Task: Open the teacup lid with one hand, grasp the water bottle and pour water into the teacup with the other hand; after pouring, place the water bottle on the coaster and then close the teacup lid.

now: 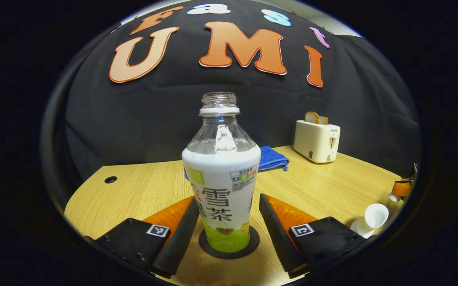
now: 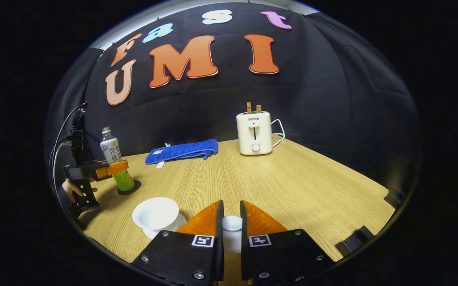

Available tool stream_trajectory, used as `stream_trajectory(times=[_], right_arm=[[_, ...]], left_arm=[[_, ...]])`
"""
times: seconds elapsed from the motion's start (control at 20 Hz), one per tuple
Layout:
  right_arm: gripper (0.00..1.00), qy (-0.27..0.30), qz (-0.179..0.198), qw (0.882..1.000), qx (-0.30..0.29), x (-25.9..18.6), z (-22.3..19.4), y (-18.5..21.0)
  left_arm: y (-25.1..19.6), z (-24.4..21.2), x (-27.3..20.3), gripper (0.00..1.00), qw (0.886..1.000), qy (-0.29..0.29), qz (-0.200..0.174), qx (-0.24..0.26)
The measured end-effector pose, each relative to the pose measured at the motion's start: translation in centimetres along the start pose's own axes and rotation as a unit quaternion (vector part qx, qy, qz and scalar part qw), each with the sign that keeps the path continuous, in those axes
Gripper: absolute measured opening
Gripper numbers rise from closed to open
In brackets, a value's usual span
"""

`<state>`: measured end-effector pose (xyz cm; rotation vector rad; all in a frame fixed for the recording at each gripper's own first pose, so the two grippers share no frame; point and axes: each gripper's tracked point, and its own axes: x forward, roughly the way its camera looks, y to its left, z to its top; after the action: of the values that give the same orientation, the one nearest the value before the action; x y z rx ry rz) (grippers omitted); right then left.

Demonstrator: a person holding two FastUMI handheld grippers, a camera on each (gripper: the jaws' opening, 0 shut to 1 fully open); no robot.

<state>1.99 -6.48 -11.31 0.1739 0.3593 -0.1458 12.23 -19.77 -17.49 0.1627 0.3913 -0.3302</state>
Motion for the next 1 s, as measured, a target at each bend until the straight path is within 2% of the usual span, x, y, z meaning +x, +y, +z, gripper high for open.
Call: stream_trajectory(times=[0.1,0.3,0.6,0.65,0.75,1.0], right_arm=[[0.17,-0.003,0.003,1.000,0.001,-0.1,0.3,0.2],[0.17,-0.022,0.015,1.000,-0.006,-0.4,2.1,1.2],[0.17,-0.046,0.059,0.997,-0.027,-0.1,4.5,5.7],[0.17,-0.047,0.072,0.996,-0.031,-0.1,4.6,6.9],[0.17,-0.043,0.093,0.994,-0.038,0.3,4.2,9.0],[0.17,-0.023,0.120,0.991,-0.055,1.6,2.4,12.2]], left_arm=[[0.1,-0.1,-0.5,0.99,1.000,0.002,0.006,-0.001],[0.7,-0.4,-2.1,0.96,1.000,0.005,0.031,0.001],[1.1,0.4,-5.0,0.98,0.998,-0.023,0.057,-0.020],[1.1,0.7,-5.5,0.96,0.997,-0.032,0.063,-0.022],[1.2,1.3,-6.3,0.98,0.996,-0.048,0.069,-0.027],[1.6,2.0,-7.5,0.97,0.993,-0.069,0.084,-0.037]])
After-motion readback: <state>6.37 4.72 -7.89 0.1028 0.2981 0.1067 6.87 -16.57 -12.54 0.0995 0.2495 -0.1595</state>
